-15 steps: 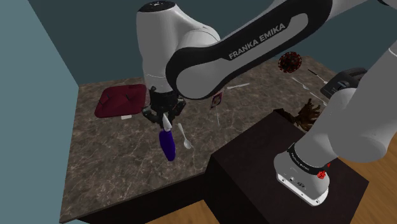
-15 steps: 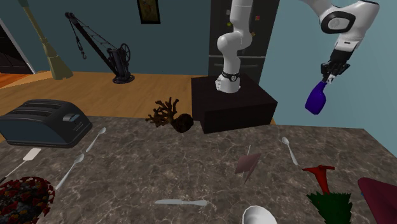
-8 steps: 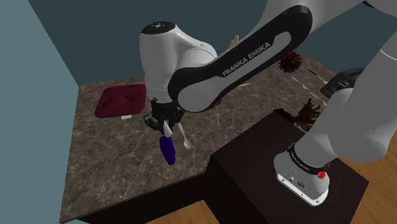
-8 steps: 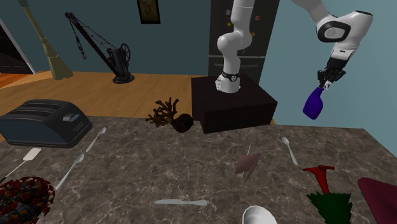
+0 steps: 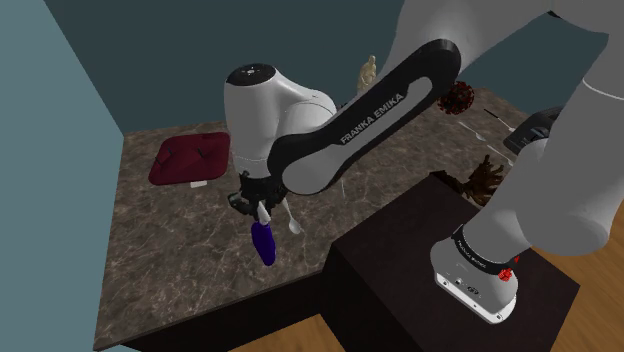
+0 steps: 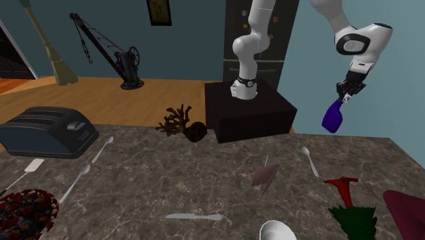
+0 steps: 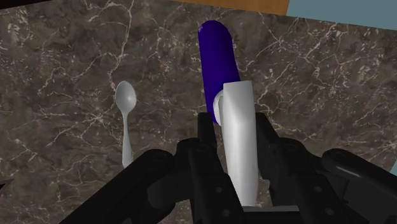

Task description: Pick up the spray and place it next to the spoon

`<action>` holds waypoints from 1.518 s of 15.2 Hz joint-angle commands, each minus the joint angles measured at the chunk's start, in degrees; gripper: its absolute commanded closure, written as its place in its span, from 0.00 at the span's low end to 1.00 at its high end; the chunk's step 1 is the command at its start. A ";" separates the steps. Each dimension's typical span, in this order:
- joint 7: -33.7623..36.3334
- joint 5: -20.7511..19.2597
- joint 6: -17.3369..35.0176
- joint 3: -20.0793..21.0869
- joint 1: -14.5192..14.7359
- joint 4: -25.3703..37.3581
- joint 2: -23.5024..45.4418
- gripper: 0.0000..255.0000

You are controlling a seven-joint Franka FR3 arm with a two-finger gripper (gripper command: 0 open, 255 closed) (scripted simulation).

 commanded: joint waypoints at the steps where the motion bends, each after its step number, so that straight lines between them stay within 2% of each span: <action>1: 0.56 -0.89 1.60 -0.32 0.21 -0.31 1.37 1.00; 15: 4.78 -7.21 11.00 -3.78 2.76 -0.49 11.24 1.00; 23: 4.77 -7.19 11.00 -3.80 2.77 -0.49 11.24 1.00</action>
